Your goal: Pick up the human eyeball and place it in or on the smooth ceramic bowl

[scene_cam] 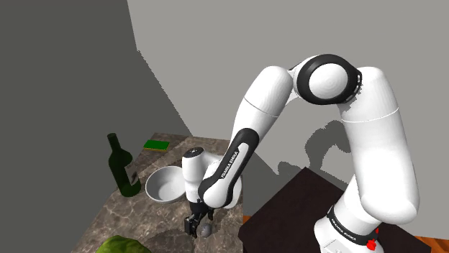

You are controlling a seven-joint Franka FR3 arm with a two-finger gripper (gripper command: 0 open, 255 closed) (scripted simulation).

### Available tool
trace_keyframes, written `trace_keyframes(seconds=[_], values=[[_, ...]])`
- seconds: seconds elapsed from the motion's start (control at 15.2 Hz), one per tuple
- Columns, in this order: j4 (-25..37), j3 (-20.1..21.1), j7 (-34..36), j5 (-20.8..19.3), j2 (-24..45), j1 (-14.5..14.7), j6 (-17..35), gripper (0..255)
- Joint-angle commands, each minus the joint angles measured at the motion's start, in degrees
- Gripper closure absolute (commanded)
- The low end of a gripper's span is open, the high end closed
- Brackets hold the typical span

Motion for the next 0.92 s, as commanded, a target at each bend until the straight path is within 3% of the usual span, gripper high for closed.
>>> trace_keyframes(seconds=[0.0, 0.07, 0.13, 0.86], values=[[0.01, -0.01, 0.0, -0.01, 0.02, 0.01, 0.01, 0], [0.0, -0.01, 0.0, 0.0, 0.01, 0.0, 0.01, 0], [0.0, -0.01, 0.0, 0.0, 0.01, 0.0, 0.01, 255], [-0.5, 0.83, -0.23, 0.64, -1.53, -0.66, -1.02, 255]])
